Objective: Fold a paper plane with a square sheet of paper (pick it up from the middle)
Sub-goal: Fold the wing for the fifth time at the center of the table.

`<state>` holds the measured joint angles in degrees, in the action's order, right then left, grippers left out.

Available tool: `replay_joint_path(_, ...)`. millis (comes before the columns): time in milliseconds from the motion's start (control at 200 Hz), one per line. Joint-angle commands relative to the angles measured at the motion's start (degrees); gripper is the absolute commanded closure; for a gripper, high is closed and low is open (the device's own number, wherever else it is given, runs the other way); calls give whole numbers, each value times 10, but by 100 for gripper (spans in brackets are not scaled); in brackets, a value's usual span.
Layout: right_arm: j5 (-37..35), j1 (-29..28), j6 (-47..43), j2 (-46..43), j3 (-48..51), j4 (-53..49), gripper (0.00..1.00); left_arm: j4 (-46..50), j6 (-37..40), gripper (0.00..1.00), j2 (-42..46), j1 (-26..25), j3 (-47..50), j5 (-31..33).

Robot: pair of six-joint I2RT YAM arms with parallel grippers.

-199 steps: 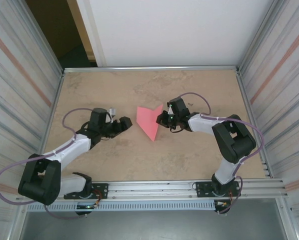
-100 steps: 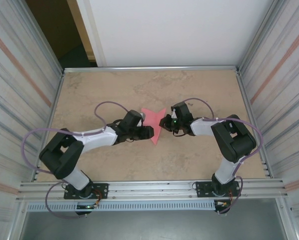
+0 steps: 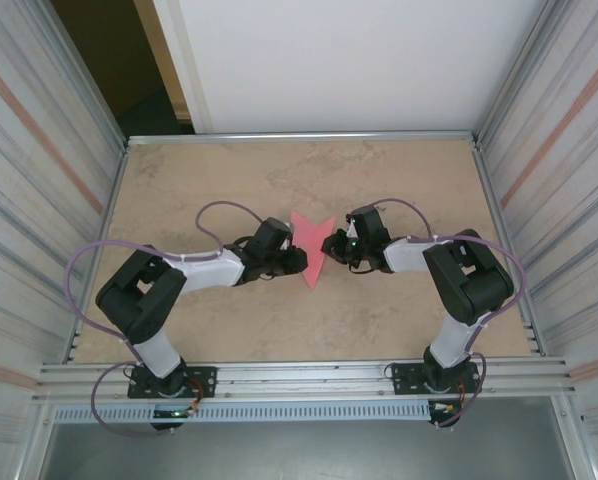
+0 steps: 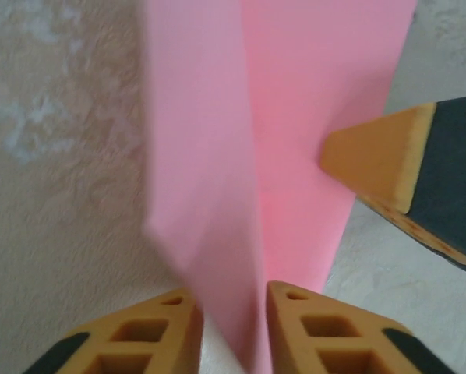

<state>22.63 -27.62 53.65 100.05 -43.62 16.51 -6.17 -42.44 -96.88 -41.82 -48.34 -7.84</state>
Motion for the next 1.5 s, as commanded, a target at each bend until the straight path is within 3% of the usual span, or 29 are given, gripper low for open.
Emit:
replay_joint_path(0, 14, 4, 14, -10, 6, 13, 84, -25, 24, 79, -4, 10, -14, 3)
replay_joint_path(155, 17, 5, 16, -19, 10, 15, 73, 5, 79, 93, -2, 12, -33, 16)
replay_joint_path(266, 4, 11, 11, -45, 18, -1, 59, 53, 152, 95, 3, 12, -58, 28)
replay_joint_path(371, -28, 19, -16, -92, 24, -46, 52, 117, 235, 96, 10, 9, -87, 60)
replay_joint_path(591, -73, 48, -45, -178, 44, -113, 49, 209, 360, 96, 3, -7, -138, 162)
replay_joint_path(857, -76, 72, -39, -230, 75, -130, 49, 228, 434, 96, -45, -70, -184, 275)
replay_joint_path(1042, -61, 81, -28, -235, 89, -136, 52, 248, 440, 96, -98, -94, -211, 272)
replay_joint_path(1228, -55, 91, -20, -236, 105, -132, 54, 243, 430, 95, -104, -97, -213, 223)
replay_joint_path(1498, -41, 91, -26, -226, 97, -131, 59, 265, 410, 94, -109, -74, -233, 96)
